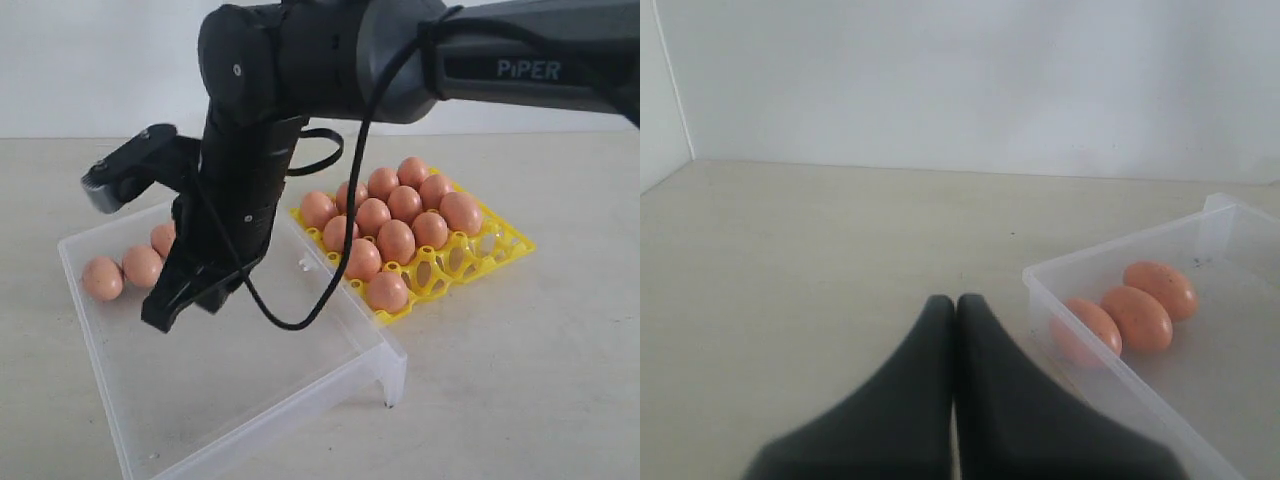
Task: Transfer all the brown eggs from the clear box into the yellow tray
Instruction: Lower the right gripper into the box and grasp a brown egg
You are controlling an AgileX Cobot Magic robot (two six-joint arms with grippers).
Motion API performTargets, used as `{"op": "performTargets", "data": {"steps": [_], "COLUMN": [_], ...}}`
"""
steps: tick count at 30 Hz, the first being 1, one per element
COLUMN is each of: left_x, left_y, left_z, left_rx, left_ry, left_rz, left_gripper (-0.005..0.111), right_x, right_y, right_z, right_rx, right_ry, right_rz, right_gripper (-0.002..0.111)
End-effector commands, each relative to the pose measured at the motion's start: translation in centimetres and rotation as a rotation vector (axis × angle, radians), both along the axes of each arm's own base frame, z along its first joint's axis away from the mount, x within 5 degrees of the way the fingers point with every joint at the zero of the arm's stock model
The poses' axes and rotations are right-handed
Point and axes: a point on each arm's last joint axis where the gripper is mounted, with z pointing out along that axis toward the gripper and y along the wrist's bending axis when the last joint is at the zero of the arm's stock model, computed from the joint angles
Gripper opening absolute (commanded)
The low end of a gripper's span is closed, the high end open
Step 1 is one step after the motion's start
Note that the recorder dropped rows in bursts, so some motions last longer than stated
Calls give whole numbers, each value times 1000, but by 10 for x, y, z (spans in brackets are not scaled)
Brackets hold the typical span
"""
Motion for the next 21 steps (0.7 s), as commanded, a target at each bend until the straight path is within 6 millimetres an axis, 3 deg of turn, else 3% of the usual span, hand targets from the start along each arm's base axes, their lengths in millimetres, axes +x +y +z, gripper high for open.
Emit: {"op": "performTargets", "data": {"steps": [1,8,13,18,21], "left_x": [0,0,0,0,0], "left_y": [0,0,0,0,0], "left_z": [2,2,2,2,2], "left_rx": [-4,-4,-4,-4,-4], "left_ry": [-8,-8,-8,-8,-8], "left_rz": [-4,-4,-4,-4,-4], "left_gripper": [-4,-4,-4,-4,-4], "right_x": [-8,-15,-13,1,0], "right_y": [-3,-3,-8,3,5], "right_z": [-8,-12,-18,-35,-47], "right_rx": [-55,-60,-116,-49,-72], "right_ry": [163,256,223,129,175], "right_rz": [62,24,27,-19,-46], "right_gripper": [0,0,0,0,0]}}
